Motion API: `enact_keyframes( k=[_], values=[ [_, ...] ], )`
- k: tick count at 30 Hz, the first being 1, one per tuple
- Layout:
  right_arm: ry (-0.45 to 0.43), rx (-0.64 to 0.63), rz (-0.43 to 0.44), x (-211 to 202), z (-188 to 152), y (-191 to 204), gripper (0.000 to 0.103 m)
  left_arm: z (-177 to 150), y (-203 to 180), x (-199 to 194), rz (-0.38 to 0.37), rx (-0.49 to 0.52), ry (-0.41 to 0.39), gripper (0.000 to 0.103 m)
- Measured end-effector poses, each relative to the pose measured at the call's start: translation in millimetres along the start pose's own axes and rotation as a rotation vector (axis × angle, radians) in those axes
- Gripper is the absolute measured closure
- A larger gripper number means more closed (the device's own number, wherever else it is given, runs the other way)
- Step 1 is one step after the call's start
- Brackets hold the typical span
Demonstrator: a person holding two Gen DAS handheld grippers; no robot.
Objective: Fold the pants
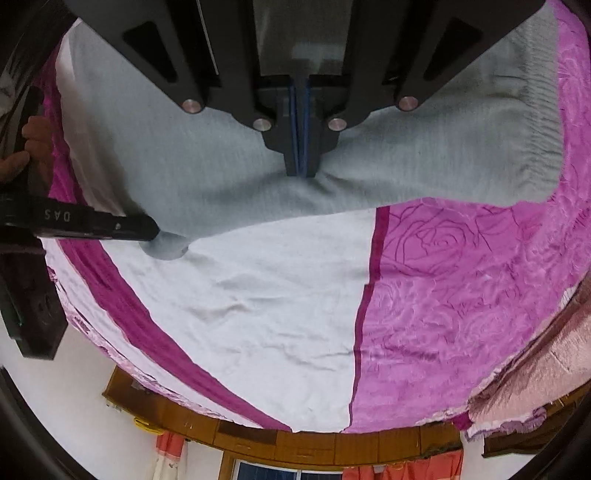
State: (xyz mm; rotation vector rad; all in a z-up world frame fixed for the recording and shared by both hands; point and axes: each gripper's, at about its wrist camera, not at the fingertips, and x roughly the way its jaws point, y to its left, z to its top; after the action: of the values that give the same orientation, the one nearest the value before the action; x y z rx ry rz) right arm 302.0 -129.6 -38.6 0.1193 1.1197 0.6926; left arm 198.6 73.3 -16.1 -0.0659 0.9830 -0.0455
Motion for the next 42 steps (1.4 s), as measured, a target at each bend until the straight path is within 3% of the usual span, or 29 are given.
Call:
enact_keyframes(
  k=[4, 9, 12, 16, 19, 20, 21, 22, 23, 28, 40, 42],
  values=[
    [-0.003, 0.011, -0.025, -16.0, -5.0, 6.2, 0.103, -1.5, -0.6, -12.8, -0.022, -0.021, 0.011, 0.101],
    [0.050, -0.036, 0.028, -47.6, -46.9, 27.3, 0.103, -23.4, -13.3, -45.1, -0.072, 0.010, -0.010, 0.101],
    [0.119, -0.091, 0.064, -49.8, -77.0, 43.6, 0.103, -41.4, -23.3, -51.8, -0.073, 0.039, 0.007, 0.101],
    [0.219, -0.145, -0.007, -35.0, -103.7, 50.1, 0.103, -62.3, -29.7, -41.0, -0.048, 0.054, 0.054, 0.101],
    [0.197, -0.071, 0.050, -43.2, -95.2, 37.6, 0.103, -63.1, -31.3, -46.9, -0.048, 0.060, 0.044, 0.101],
    [0.170, -0.022, 0.078, -48.9, -89.5, 28.8, 0.099, -61.4, -30.6, -49.0, -0.058, 0.056, 0.043, 0.099],
    [0.150, 0.011, 0.091, -52.5, -85.5, 22.0, 0.093, -60.0, -30.0, -51.1, -0.062, 0.052, 0.037, 0.099],
    [0.133, 0.044, 0.099, -55.7, -81.4, 14.2, 0.078, -58.6, -29.6, -52.7, -0.058, 0.052, 0.030, 0.098],
    [0.116, 0.091, 0.113, -58.4, -75.9, 2.1, 0.071, -57.9, -29.0, -53.9, -0.055, 0.052, 0.027, 0.098],
    [0.141, 0.247, 0.225, -37.2, -72.4, -26.8, 0.071, -55.8, -25.0, -50.9, -0.071, 0.031, 0.037, 0.098],
    [0.173, 0.190, 0.337, 9.7, -45.4, -3.2, 0.071, -55.8, -20.8, -43.0, -0.090, 0.017, 0.045, 0.097],
    [0.180, 0.198, 0.350, 12.3, -42.8, -4.0, 0.078, -55.0, -20.7, -42.2, -0.091, 0.015, 0.044, 0.098]
  ],
)
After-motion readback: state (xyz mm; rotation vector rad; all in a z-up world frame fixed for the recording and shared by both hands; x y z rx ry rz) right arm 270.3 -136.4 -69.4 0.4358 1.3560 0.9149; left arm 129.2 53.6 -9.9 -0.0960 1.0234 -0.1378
